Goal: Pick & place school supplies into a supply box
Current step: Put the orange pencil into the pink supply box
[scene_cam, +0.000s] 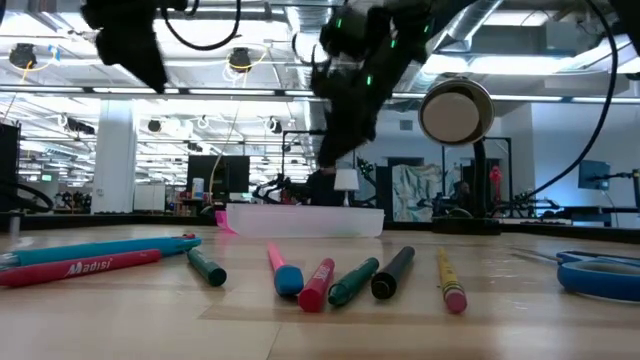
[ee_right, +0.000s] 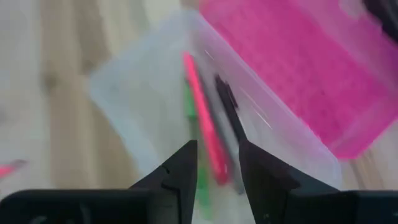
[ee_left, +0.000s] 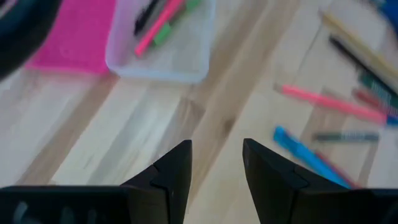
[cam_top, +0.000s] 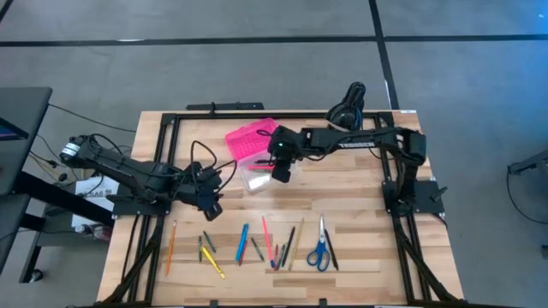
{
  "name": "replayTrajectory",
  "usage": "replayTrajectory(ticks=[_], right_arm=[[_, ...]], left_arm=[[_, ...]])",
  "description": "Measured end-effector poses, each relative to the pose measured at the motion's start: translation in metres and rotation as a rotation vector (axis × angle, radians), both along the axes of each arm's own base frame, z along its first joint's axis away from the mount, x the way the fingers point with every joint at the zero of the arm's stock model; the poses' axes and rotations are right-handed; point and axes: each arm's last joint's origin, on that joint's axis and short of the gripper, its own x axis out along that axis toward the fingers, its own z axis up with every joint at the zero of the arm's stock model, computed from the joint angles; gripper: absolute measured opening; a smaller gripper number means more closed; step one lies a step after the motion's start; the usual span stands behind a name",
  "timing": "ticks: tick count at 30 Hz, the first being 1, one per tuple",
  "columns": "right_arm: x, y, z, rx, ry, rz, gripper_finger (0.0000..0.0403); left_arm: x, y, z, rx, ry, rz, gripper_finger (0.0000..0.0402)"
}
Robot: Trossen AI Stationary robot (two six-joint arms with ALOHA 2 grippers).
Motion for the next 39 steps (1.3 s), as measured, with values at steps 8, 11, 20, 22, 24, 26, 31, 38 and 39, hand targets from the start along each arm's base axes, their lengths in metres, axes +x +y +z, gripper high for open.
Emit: replayTrajectory(ticks=[8,11,20,22,24,26,31,38,39], right_arm=[[-0.017,0.036,0.055,-0.011,-0.144,0.071,0.0107],[-0.026,0.045,0.071,0.006,-0.18,0.065,0.0107],[-0.051,0.075,0.102,0.002,-0.228,0.043,0.0107],[-0.055,0.082,0.106,-0.001,-0.226,0.038,0.0107],[-0.059,0.09,0.108,-0.005,-0.223,0.025,0.0107],[-0.063,0.095,0.11,-0.005,-0.216,0.004,0.0107],[-0.068,0.106,0.111,0.002,-0.209,-0.038,0.0107],[-0.07,0.114,0.108,0.008,-0.182,-0.024,0.0107],[-0.07,0.115,0.108,0.008,-0.177,-0.023,0.0107]], left_arm=[[-0.016,-0.022,-0.004,-0.04,0.066,-0.023,0.0139],[-0.021,-0.032,-0.004,-0.067,0.052,-0.02,0.0139],[-0.045,-0.059,-0.025,-0.185,0.062,0.092,0.0139],[-0.052,-0.063,-0.034,-0.226,0.08,0.162,0.0139],[-0.059,-0.066,-0.042,-0.274,0.099,0.249,0.0139],[-0.065,-0.068,-0.05,-0.322,0.118,0.339,0.0139],[-0.073,-0.072,-0.067,-0.424,0.122,0.52,0.0139],[-0.089,-0.071,-0.086,-0.447,0.343,0.69,0.0139],[-0.091,-0.071,-0.089,-0.445,0.377,0.696,0.0139]])
